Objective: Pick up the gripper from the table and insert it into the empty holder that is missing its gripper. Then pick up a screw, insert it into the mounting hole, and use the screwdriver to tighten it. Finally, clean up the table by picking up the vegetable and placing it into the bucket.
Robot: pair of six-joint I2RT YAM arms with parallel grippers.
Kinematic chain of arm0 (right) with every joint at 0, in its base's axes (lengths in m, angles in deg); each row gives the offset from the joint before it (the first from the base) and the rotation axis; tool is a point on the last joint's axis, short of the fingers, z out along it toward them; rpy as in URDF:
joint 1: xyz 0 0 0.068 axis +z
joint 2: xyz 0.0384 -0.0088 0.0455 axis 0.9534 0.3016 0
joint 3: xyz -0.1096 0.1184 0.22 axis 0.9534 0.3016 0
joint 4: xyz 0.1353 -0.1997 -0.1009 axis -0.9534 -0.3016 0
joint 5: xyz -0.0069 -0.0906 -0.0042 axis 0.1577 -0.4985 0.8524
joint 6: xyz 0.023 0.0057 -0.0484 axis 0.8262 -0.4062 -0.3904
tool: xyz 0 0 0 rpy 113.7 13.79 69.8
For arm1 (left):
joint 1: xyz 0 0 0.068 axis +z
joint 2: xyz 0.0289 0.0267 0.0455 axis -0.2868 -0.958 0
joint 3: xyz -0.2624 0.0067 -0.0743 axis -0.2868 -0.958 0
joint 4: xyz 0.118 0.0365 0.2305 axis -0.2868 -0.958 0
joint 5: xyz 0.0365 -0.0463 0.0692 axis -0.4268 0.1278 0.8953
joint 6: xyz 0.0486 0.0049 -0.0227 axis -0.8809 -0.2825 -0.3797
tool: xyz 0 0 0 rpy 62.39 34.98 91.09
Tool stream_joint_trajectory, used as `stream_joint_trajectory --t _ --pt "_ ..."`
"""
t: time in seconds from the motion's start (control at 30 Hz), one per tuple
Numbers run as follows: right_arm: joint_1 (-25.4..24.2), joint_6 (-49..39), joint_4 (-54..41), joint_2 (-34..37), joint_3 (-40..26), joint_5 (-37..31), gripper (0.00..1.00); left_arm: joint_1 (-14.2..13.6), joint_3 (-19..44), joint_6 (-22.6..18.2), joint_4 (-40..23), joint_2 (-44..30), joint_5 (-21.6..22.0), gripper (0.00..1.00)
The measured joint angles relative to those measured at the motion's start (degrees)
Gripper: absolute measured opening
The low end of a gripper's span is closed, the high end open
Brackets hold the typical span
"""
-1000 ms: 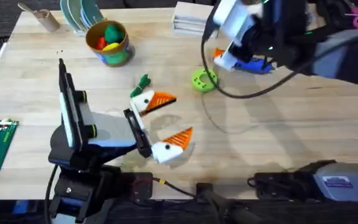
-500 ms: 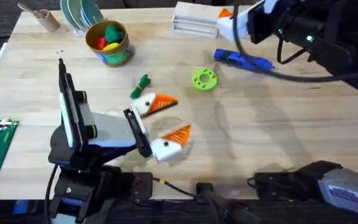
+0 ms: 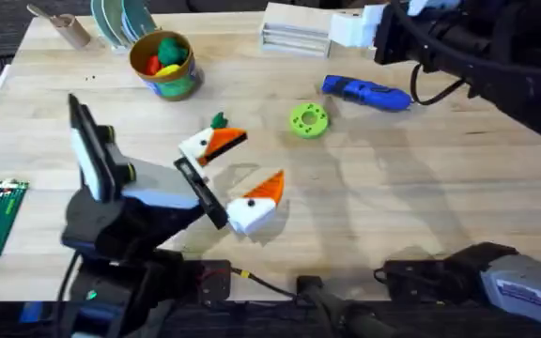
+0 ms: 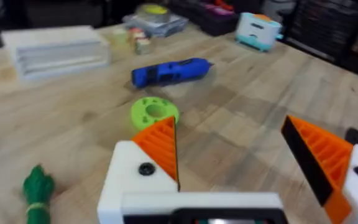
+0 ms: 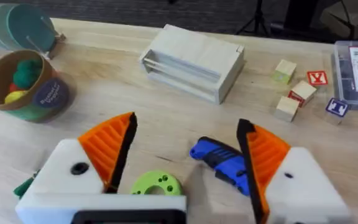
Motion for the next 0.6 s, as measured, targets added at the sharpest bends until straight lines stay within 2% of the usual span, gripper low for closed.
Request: stream_joint_trajectory --t 0.1,0.27,0.3,0.37,0.5,0.6 --pt "0.00 0.60 -0.34 0.00 0.00 0.11 0.992 0.00 6.41 1.90 -9.97 -0.86 5.35 0.994" --pt "0.00 1.01 -0.34 0.00 0.00 0.14 0.992 0.00 24.10 3.90 -29.28 -8.49 16.40 0.993" --pt "0.00 1.03 -0.36 0.00 0.00 0.15 0.991 0.00 36.56 4.36 -40.34 -16.60 23.60 0.993" --pt "0.00 1.03 -0.40 0.00 0.00 0.15 0.992 0.00 44.51 4.59 -46.98 -22.91 28.39 0.993" --pt "0.00 1.03 -0.88 0.00 0.00 0.15 0.994 0.00 56.94 4.01 -56.58 -35.57 37.50 0.994" --pt "0.00 1.03 -1.49 0.00 0.00 0.15 0.992 0.00 62.05 2.74 -56.98 -44.56 42.20 0.993"
